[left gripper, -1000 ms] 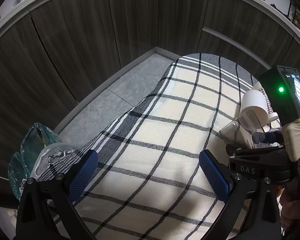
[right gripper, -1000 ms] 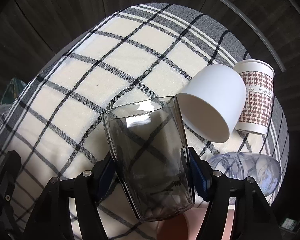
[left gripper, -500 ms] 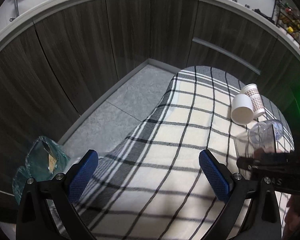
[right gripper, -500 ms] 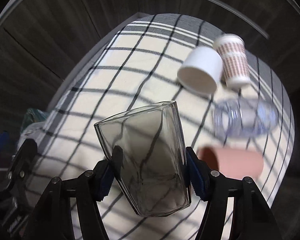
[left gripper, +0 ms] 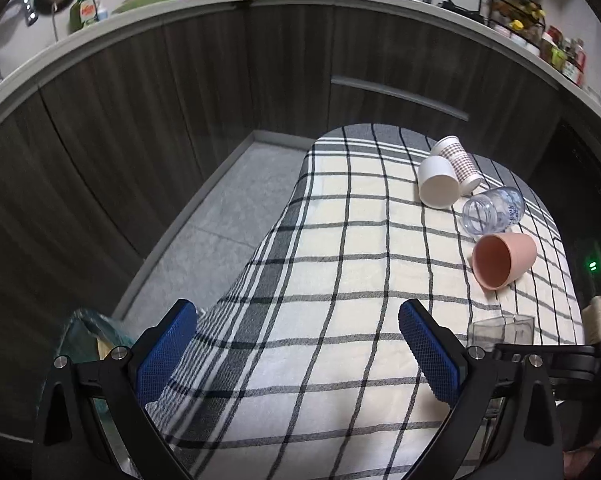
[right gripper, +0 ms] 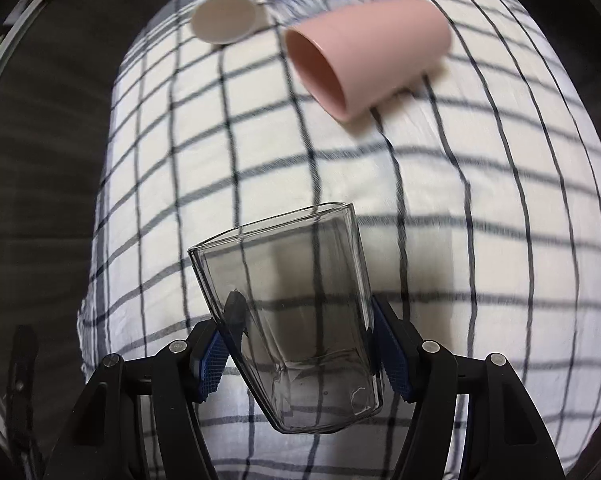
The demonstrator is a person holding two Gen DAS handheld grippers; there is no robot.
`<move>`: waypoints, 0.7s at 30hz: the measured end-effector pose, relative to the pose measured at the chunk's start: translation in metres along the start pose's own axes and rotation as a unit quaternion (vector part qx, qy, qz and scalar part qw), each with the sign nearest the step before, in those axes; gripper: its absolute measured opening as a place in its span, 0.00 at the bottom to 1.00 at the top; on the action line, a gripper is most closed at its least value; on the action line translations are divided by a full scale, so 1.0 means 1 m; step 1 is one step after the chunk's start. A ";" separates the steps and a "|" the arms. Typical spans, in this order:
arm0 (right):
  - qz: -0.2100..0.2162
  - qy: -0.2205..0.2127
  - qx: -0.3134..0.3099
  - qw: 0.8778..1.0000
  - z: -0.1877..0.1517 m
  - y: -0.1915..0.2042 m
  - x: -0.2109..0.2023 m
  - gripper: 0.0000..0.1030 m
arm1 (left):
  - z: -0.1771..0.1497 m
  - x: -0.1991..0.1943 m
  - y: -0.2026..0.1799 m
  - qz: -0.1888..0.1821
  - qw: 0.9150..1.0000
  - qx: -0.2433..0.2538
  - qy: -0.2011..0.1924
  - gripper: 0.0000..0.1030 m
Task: Flip cup upside down
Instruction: 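Lift the clear tumbler with the right gripper and carry it toward the left gripper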
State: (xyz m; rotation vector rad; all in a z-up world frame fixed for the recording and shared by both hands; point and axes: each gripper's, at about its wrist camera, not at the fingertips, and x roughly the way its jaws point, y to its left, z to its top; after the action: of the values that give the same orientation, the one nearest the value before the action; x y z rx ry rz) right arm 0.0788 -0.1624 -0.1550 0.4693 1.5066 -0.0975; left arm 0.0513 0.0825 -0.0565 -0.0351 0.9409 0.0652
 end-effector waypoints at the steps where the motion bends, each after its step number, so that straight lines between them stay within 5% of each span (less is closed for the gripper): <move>1: -0.003 0.003 0.010 1.000 -0.001 -0.002 0.004 0.63 | 0.001 0.001 0.001 0.000 1.000 0.001 -0.001 1.00; 8: -0.028 -0.014 0.056 0.998 0.004 -0.009 0.022 0.62 | -0.002 0.016 0.004 0.010 1.000 0.001 0.005 1.00; 14: -0.043 -0.020 0.037 0.998 0.008 0.005 0.025 0.63 | -0.007 0.017 0.003 0.017 1.000 0.011 -0.001 1.00; 17: -0.042 -0.035 0.028 0.998 0.006 0.007 0.022 0.80 | -0.012 0.012 0.000 0.017 1.000 0.015 -0.008 1.00; 21: -0.033 -0.071 0.010 0.997 -0.001 0.010 0.008 0.82 | -0.019 0.002 -0.007 0.012 0.999 0.026 -0.022 1.00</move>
State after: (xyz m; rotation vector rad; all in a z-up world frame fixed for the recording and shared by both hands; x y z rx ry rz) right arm 0.0816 -0.1512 -0.1602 0.4202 1.3829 -0.1946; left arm 0.0376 0.0745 -0.0694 0.0250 0.8984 0.0633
